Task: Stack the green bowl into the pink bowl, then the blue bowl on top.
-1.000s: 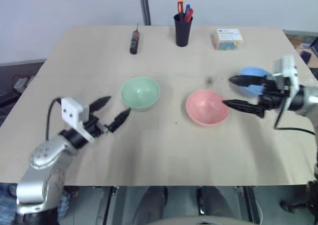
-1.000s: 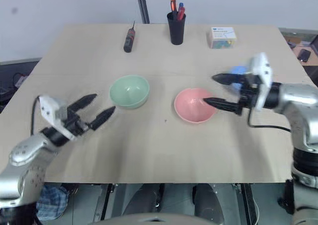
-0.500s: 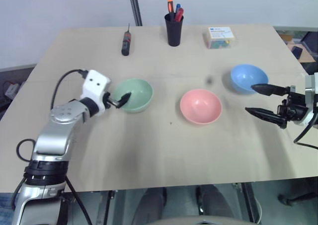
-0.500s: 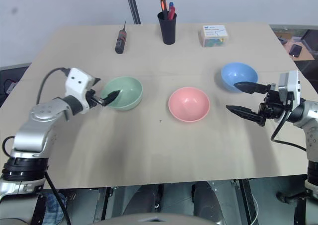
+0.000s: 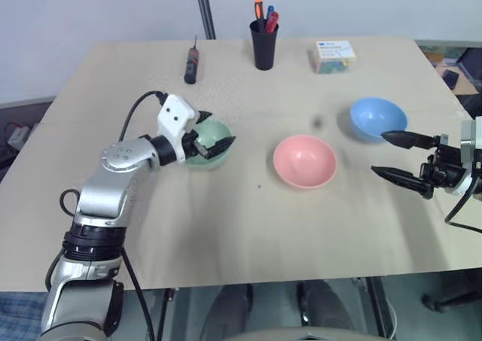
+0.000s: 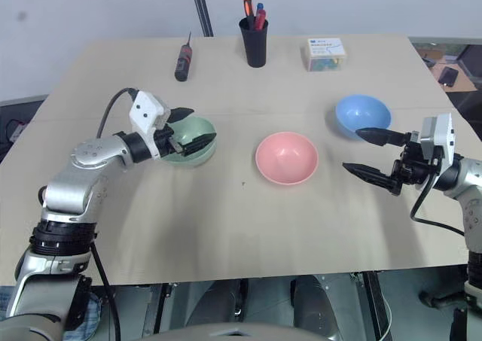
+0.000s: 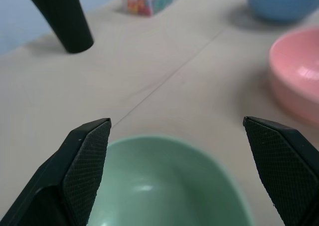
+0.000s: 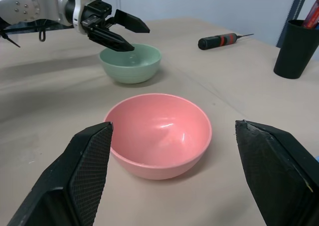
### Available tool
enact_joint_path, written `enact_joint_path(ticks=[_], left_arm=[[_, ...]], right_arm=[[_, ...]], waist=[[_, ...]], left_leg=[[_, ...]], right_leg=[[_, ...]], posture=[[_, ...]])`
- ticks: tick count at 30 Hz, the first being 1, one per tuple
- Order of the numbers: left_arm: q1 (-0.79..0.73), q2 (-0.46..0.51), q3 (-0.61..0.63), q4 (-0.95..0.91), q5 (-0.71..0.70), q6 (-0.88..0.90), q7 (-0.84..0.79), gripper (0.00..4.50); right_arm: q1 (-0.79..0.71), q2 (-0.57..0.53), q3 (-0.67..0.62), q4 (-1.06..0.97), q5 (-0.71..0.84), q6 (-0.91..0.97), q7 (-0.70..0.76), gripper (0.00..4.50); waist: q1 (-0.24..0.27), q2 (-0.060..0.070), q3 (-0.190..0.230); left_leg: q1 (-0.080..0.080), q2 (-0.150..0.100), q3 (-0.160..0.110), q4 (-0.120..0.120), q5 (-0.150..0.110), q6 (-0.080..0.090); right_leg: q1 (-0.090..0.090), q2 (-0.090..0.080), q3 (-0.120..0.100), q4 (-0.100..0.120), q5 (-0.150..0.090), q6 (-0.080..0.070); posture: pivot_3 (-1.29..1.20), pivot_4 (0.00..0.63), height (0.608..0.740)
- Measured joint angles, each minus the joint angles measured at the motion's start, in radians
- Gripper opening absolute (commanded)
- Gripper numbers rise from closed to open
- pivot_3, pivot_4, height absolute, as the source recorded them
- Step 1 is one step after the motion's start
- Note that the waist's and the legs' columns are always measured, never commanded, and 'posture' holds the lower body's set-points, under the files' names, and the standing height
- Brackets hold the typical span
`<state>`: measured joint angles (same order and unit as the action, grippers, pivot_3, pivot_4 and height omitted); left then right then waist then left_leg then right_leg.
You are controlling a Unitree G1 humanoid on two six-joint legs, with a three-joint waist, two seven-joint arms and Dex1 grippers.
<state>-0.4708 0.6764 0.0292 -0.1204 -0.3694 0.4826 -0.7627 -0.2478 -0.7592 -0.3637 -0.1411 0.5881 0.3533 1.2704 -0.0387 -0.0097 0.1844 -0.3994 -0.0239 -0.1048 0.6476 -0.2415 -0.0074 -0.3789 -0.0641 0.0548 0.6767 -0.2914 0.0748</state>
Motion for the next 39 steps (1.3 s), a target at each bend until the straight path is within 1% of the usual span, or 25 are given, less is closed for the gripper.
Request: enact_joint_path(ticks=[7,10,13,16,17,18,19,21,23,25,32,35,38,39], left_arm=[[0.082,0.01,-0.042,-0.031,-0.001,0.072,-0.044,4.5],[0.088,0.039,-0.054,-0.028,0.035,0.074,-0.049,4.5],[0.092,0.047,-0.077,-0.009,0.079,0.064,-0.047,4.5],[0.094,0.047,-0.082,0.019,0.111,0.052,-0.039,3.77],[0.094,0.047,-0.081,0.022,0.113,0.05,-0.037,3.43],[0.093,0.046,-0.081,0.024,0.116,0.048,-0.037,2.86],[0.093,0.046,-0.081,0.024,0.118,0.047,-0.037,2.51],[0.091,0.045,-0.081,0.026,0.124,0.043,-0.038,1.57],[0.089,0.045,-0.081,0.027,0.133,0.039,-0.038,0.73],[0.08,0.044,-0.072,0.026,0.142,0.027,-0.032,0.05],[0.031,0.043,-0.08,0.05,0.153,0.027,-0.05,0.05],[-0.041,0.043,-0.098,0.06,0.155,0.014,-0.083,0.05],[-0.154,0.034,-0.151,0.07,0.175,-0.039,-0.142,0.05],[-0.167,0.032,-0.157,0.071,0.177,-0.047,-0.151,0.05]], right_arm=[[0.001,-0.014,0.003,-0.002,0.006,-0.002,-0.014,4.09],[0.001,-0.021,0.004,-0.002,0.008,-0.002,-0.015,4.09],[0.001,-0.021,0.006,-0.002,0.01,-0.002,-0.014,4.09],[0.001,-0.022,0.009,-0.002,0.01,-0.005,-0.014,4.15],[0.0,-0.022,0.01,-0.002,0.01,-0.006,-0.014,4.15],[0.0,-0.022,0.011,-0.002,0.01,-0.007,-0.015,4.15],[0.0,-0.022,0.011,-0.002,0.01,-0.007,-0.015,4.15],[0.001,-0.022,0.011,-0.002,0.01,-0.008,-0.015,4.15],[0.001,-0.022,0.011,-0.002,0.01,-0.008,-0.015,4.15],[0.001,-0.022,0.011,-0.001,0.01,-0.008,-0.014,4.15],[-0.002,-0.022,0.018,0.005,0.011,-0.01,-0.012,4.15],[-0.005,-0.022,0.029,0.011,0.011,-0.01,-0.012,4.15],[-0.015,-0.021,0.042,0.026,0.011,-0.013,-0.011,4.15],[-0.016,-0.022,0.042,0.027,0.011,-0.014,-0.01,4.15]], waist=[[0.002,0.0,0.0],[0.002,0.0,0.0],[0.003,0.0,0.0],[0.003,0.0,0.0],[0.003,0.0,0.0],[0.003,0.0,0.0],[0.003,0.0,0.0],[0.003,0.0,0.0],[0.003,0.0,0.0],[0.003,0.0,0.0],[0.005,0.0,0.0],[0.007,0.0,0.0],[0.01,0.0,0.0],[0.01,0.0,0.0]], left_leg=[[0.0,0.0,0.0,0.001,0.0,0.0],[0.0,0.0,0.0,0.001,0.0,0.0],[0.0,0.0,0.0,0.001,0.0,0.0],[0.0,0.0,0.0,0.001,0.0,0.0],[0.0,0.0,0.0,0.001,0.0,0.0],[0.0,0.0,0.0,0.001,0.0,0.0],[0.0,0.0,0.0,0.001,0.0,0.0],[0.0,0.0,0.0,0.001,0.0,0.0],[0.0,0.0,0.0,0.001,0.0,0.0],[0.0,0.0,-0.001,0.001,0.0,0.0],[0.0,0.0,0.0,0.001,0.0,0.0],[-0.001,-0.001,0.001,0.002,0.0,0.0],[-0.001,-0.001,0.001,0.003,0.0,0.0],[-0.001,-0.001,0.002,0.003,0.0,0.0]], right_leg=[[0.0,0.0,0.0,0.001,0.0,0.0],[0.0,0.0,0.0,0.001,0.0,0.0],[0.0,0.0,0.0,0.001,0.0,0.0],[0.0,0.0,0.0,0.001,0.0,0.0],[0.0,0.0,0.0,0.001,0.0,0.0],[0.0,0.0,0.0,0.001,0.0,0.0],[0.0,0.0,0.0,0.001,0.0,0.0],[0.0,0.0,0.0,0.001,0.0,0.0],[0.0,0.0,0.0,0.001,0.0,0.0],[0.0,0.0,0.0,0.001,0.0,0.0],[0.001,0.0,-0.001,0.001,0.0,0.0],[0.001,0.0,-0.002,0.001,0.0,0.0],[0.001,0.0,-0.002,0.001,0.0,0.0],[0.001,0.0,-0.002,0.001,0.0,0.0]], posture=[[0.0,0.15,0.74],[0.0,0.15,0.74],[0.0,0.15,0.74],[0.0,0.15,0.74],[0.0,0.15,0.74],[0.0,0.15,0.74],[0.0,0.15,0.74],[0.0,0.15,0.74],[0.0,0.15,0.74],[0.0,0.15,0.74],[0.0,0.15,0.74],[0.0,0.15,0.74],[0.0,0.15,0.74],[0.0,0.15,0.74]])
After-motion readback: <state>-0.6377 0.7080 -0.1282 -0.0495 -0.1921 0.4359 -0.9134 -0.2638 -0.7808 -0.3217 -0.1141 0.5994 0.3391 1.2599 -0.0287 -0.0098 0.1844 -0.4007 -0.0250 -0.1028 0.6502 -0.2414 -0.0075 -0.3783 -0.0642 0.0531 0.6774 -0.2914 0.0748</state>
